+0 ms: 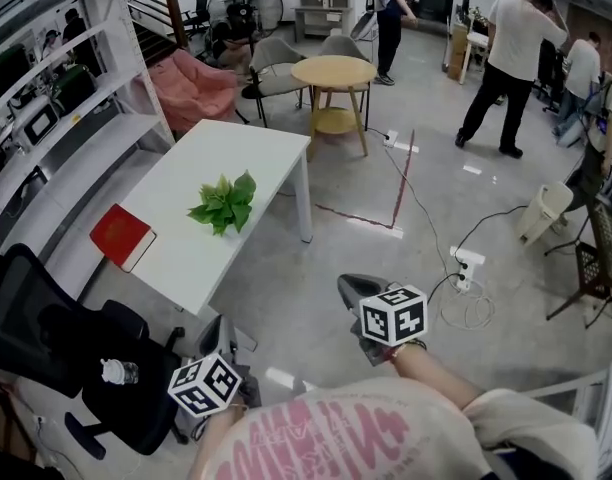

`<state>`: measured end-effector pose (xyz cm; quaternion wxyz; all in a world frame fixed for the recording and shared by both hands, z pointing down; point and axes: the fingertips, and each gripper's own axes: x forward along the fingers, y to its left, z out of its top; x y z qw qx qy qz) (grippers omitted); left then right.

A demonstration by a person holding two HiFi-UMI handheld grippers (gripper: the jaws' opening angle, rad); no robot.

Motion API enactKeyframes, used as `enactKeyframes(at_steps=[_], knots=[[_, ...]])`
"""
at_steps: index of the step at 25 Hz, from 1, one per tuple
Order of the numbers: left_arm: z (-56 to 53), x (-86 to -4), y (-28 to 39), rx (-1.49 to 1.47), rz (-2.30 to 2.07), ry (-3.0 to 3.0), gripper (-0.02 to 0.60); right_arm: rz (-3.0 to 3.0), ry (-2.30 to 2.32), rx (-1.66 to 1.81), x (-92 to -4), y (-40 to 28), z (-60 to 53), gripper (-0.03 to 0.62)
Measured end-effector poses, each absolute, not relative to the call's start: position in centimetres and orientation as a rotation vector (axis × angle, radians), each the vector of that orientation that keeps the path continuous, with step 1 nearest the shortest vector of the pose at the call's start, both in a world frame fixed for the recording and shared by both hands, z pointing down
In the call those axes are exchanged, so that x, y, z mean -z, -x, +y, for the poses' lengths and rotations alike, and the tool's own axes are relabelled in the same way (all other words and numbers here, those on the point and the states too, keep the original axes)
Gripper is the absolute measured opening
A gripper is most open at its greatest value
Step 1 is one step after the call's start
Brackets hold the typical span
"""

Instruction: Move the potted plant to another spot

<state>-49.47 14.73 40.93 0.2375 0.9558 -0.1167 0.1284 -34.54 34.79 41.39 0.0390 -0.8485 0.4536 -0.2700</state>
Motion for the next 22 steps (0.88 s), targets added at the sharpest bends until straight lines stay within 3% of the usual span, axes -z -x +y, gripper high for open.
enactKeyframes(at_steps=[10,22], knots=[[11.8,-42.7,50.4,-0.332,-0.347,-2.579,0.003,1.513,2.668,0.901,-44.6,37.3,31.8,0.008],[9.6,-43.6,47.3,-0.325,-0.428,-2.53,0.003,1.546,2.538,1.017,-46.5,31.6,28.3,0.008]])
